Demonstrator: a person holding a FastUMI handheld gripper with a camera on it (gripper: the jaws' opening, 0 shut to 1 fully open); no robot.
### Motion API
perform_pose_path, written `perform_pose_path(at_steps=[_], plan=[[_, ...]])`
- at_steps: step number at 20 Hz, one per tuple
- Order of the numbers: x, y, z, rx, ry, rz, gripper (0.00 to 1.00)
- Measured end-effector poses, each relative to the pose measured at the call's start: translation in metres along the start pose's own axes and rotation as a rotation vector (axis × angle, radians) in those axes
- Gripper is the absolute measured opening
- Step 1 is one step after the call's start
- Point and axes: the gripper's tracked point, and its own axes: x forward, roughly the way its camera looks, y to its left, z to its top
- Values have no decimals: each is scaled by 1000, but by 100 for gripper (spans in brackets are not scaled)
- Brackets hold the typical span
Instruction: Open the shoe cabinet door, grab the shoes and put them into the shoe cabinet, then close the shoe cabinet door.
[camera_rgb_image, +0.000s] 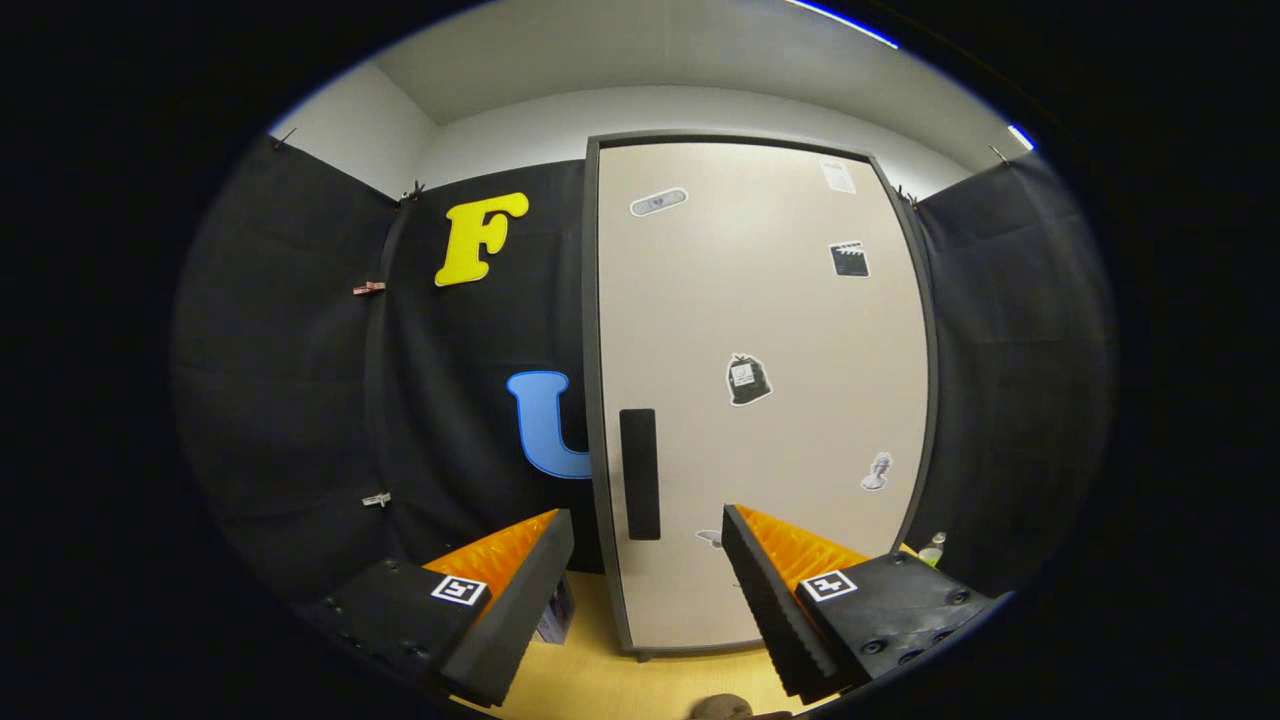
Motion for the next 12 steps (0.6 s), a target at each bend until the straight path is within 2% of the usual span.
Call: perform_pose_path(at_steps=[12], plan=[[96, -6, -19, -14, 18, -73, 98]])
